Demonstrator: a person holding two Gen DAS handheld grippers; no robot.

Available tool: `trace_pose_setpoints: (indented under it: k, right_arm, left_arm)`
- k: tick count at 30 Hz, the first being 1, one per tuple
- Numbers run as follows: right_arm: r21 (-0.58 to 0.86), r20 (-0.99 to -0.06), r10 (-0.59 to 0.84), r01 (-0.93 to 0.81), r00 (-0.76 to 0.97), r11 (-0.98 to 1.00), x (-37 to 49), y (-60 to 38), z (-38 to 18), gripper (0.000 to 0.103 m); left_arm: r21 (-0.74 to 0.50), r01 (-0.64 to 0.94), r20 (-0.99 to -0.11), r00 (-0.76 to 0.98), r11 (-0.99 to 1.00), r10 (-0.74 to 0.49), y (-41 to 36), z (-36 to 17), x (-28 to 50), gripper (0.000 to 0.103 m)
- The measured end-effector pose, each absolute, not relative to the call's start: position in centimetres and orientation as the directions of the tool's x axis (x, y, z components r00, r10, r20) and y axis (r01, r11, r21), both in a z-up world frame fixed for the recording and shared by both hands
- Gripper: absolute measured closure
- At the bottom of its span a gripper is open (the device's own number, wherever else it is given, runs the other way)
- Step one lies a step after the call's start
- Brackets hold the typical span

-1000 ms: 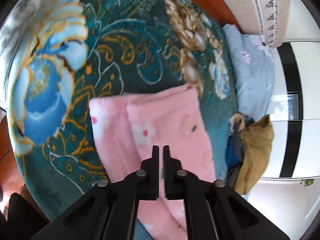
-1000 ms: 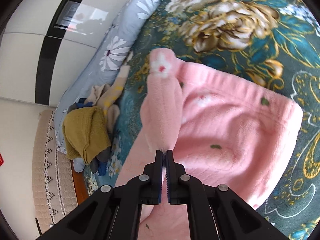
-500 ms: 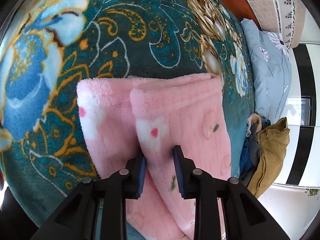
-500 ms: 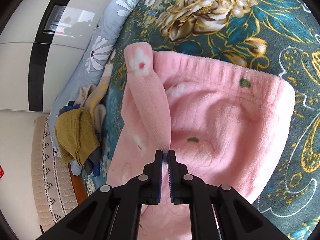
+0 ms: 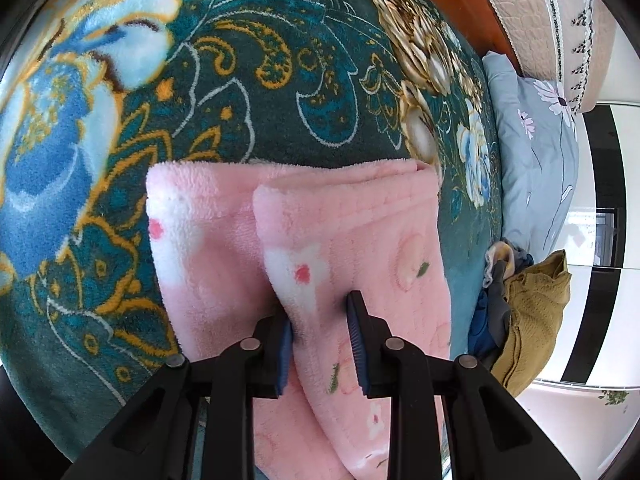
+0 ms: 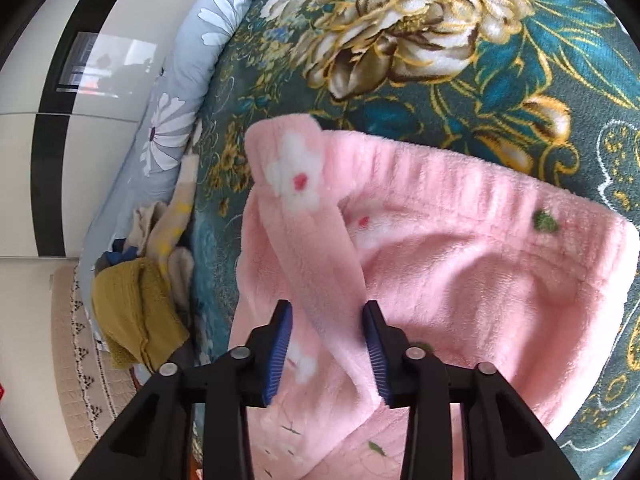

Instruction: Fold clothes

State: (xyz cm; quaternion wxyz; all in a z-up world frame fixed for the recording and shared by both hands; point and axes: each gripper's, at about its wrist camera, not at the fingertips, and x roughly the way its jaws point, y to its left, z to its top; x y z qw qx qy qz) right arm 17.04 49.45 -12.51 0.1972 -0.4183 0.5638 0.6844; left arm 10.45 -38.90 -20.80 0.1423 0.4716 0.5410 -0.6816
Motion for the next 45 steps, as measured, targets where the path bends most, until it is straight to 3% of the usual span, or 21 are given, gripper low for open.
trace_pose_setpoints:
  k: [4,10,16,18,21,25,28,34,39,45]
  right_arm:
    - [0.606,-0.794,-0.205,-0.722,-0.572,-0.333,16.2,48.7,-11.2,0.094]
    - [0.648,-0.754,-0.209,-0.652,-0.623,-0.393,15.5,49.0,-7.6,0.097]
    - [0.694,-0.694,-0.213,-0.558,-0.688,-0.456,15.7,49.2,-3.6,0.099]
    - [0.727,-0.633,-0.208,-0.481,-0.746,-0.489,17.6,49.4,-1.3,0.099]
    - [0.728,-0.638,-0.189,-0.504,-0.747,-0.466,21.8,49.8,-2.5,0.099]
    - [0.671,-0.738,-0.212,-0.661,-0.641,-0.336,25.9,49.9,-10.0,0.099]
    - [0.632,-0.775,-0.227,-0.72,-0.59,-0.286,27.3,49.3,-13.4,0.099]
    - [0.644,-0.764,-0.235,-0.695,-0.6,-0.32,27.2,49.4,-12.9,0.099]
    - [0.61,-0.792,-0.247,-0.713,-0.559,-0.345,28.1,48.6,-13.6,0.099]
    - [0.63,-0.776,-0.264,-0.708,-0.572,-0.319,29.5,48.6,-14.4,0.095]
  left_arm:
    - [-0.587,0.703,-0.809,-0.5,-0.401,0.308,-38.7,-20.6,10.1,0.094]
    - [-0.571,0.674,-0.82,-0.5,-0.468,0.28,-38.6,-19.3,9.2,0.099]
    - [-0.781,0.413,-0.588,-0.74,-0.467,0.328,-39.8,-11.3,9.6,0.099]
    - [-0.763,0.433,-0.614,-0.717,-0.48,0.329,-40.1,-11.5,10.6,0.099]
    - [-0.723,0.484,-0.669,-0.668,-0.494,0.326,-40.8,-12.4,12.2,0.099]
    - [-0.593,0.662,-0.805,-0.504,-0.458,0.314,-41.3,-18.8,14.0,0.099]
    - [-0.583,0.683,-0.813,-0.495,-0.441,0.307,-41.4,-19.6,14.6,0.099]
    - [-0.621,0.567,-0.76,-0.604,-0.541,0.239,-40.5,-15.5,13.7,0.099]
    - [-0.527,0.688,-0.845,-0.486,-0.499,0.223,-41.7,-19.9,14.5,0.099]
    - [-0.529,0.696,-0.844,-0.489,-0.486,0.218,-41.2,-20.2,13.9,0.099]
